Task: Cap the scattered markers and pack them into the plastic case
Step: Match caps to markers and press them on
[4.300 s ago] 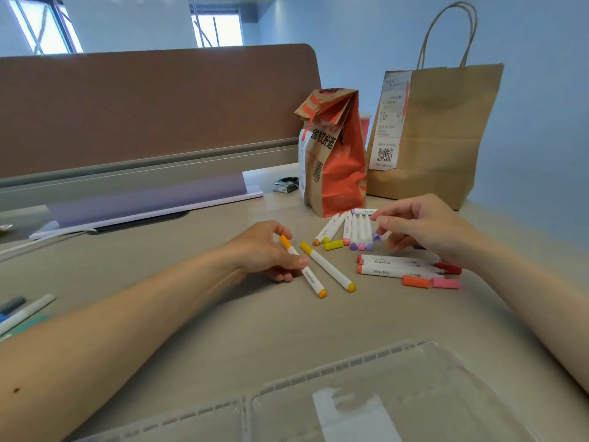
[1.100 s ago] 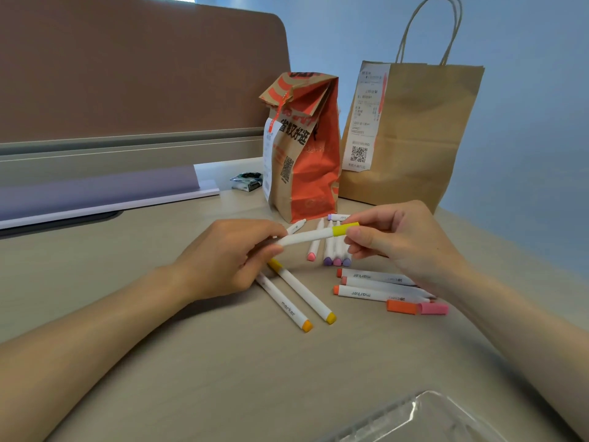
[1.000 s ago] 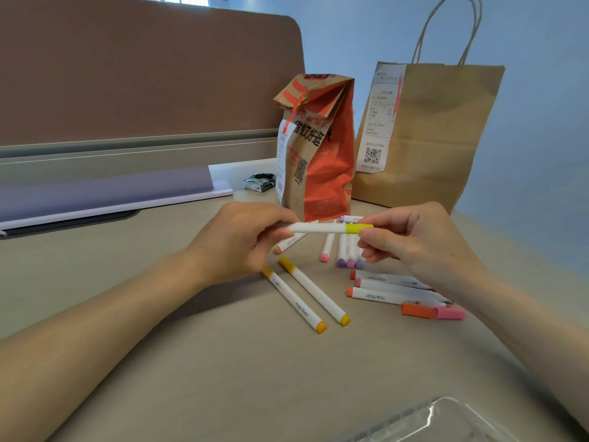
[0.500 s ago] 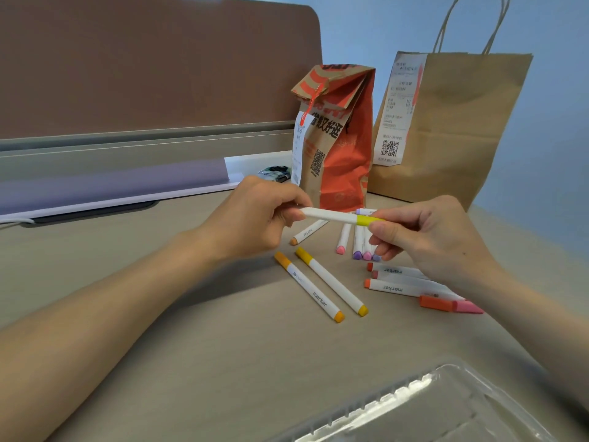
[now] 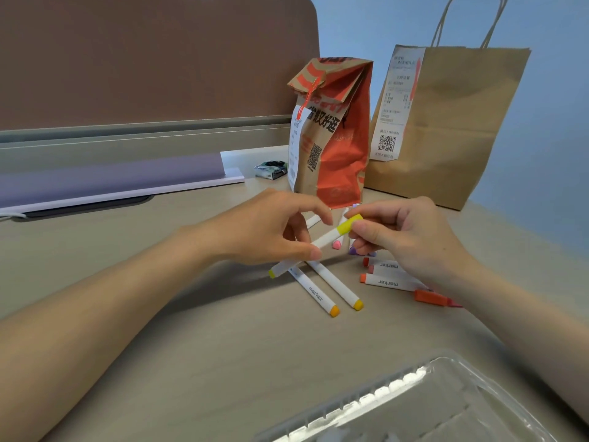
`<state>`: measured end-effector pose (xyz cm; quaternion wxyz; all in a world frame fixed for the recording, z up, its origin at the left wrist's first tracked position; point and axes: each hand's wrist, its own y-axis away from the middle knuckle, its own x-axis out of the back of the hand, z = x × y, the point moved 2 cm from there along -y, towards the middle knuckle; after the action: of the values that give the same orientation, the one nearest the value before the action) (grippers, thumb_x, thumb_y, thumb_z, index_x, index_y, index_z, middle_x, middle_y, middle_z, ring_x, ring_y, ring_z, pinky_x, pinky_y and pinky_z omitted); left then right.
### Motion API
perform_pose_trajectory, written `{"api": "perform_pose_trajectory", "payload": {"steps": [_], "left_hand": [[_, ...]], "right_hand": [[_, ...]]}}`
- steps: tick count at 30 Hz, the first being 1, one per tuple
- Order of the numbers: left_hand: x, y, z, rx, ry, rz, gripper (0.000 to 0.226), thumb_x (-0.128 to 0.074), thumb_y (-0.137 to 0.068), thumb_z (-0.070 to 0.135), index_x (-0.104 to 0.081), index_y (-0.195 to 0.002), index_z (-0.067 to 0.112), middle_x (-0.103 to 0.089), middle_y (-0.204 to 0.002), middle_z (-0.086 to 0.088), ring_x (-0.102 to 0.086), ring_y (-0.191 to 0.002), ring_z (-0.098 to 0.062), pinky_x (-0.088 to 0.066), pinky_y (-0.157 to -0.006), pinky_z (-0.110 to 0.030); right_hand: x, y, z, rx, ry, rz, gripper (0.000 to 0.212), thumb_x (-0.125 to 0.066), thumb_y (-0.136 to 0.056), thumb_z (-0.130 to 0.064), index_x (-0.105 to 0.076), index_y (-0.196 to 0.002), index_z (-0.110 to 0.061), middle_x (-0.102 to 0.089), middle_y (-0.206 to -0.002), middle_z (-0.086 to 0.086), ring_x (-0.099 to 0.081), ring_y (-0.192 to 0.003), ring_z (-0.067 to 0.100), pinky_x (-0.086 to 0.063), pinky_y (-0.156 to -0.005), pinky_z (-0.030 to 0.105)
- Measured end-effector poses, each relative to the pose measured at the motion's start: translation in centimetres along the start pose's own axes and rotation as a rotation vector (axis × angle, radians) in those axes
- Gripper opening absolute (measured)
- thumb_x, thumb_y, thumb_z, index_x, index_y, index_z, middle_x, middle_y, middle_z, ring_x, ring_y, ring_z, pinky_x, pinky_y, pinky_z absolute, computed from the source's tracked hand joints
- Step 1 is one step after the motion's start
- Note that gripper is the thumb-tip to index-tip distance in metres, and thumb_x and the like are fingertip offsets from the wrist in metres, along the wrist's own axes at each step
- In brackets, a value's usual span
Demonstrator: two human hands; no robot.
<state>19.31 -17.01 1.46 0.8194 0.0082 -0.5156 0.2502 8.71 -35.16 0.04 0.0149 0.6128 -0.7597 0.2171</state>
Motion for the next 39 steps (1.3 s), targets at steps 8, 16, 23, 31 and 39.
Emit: {"api": "perform_pose_trajectory", "payload": {"steps": [8,16,23,31,39], "left_hand": [[3.0,0.9,-1.8,0.305,0.457,0.032,0.083,-0.066,-0.088,-0.004,-0.032,-0.143,0.047,-0.065,-0.086,-0.014,-0.073,-0.075,-0.036,-0.061,-0.074,-0.042],[3.5,1.6,-4.9,0.458,0.558,-0.013,0.048,-0.069,-0.083,-0.008,-0.053,-0.12,0.017,-0.062,-0.076,-0.014,-0.069,-0.071,-0.026,-0.059,-0.068,-0.032],[2.3,1.8,-5.4,0.482,0.349,-0.182,0.02,-0.074,-0.082,-0.001,-0.059,-0.095,0.004,-0.073,-0.074,-0.018,-0.068,-0.062,-0.022,-0.056,-0.059,-0.027],[2.4,2.0,-5.1,0.514,0.149,-0.322,0.031,-0.084,-0.072,0.032,-0.07,-0.097,0.02,-0.065,-0.062,-0.004,-0.056,-0.053,-0.016,-0.047,-0.051,-0.024],[2.7,-0.3,-5.6,0.517,-0.104,-0.031,0.042,-0.067,-0.068,0.069,-0.072,-0.08,0.029,-0.06,-0.072,0.005,-0.05,-0.067,-0.012,-0.042,-0.065,-0.028]], "right_hand": [[1.2,-0.1,0.6,-0.076,0.066,0.046,0.022,-0.063,-0.094,-0.01,-0.069,-0.115,-0.011,-0.074,-0.079,0.008,-0.073,-0.069,0.022,-0.062,-0.072,0.033],[1.5,-0.1,1.2,-0.139,0.073,-0.004,0.022,-0.063,-0.093,-0.009,-0.069,-0.114,-0.015,-0.073,-0.079,0.011,-0.073,-0.076,0.027,-0.062,-0.072,0.036],[1.9,-0.2,1.4,-0.125,0.152,-0.013,0.017,-0.065,-0.092,-0.01,-0.071,-0.107,-0.016,-0.071,-0.075,0.007,-0.071,-0.065,0.016,-0.059,-0.064,0.026],[3.7,-0.7,1.5,-0.08,0.271,0.074,0.012,-0.066,-0.092,-0.014,-0.074,-0.099,-0.02,-0.07,-0.069,0.002,-0.061,-0.055,0.011,-0.055,-0.058,0.021],[8.1,-1.7,2.7,-0.127,0.381,0.261,0.009,-0.068,-0.091,-0.02,-0.076,-0.087,-0.02,-0.067,-0.062,-0.004,-0.054,-0.049,0.002,-0.05,-0.055,0.021]]}}
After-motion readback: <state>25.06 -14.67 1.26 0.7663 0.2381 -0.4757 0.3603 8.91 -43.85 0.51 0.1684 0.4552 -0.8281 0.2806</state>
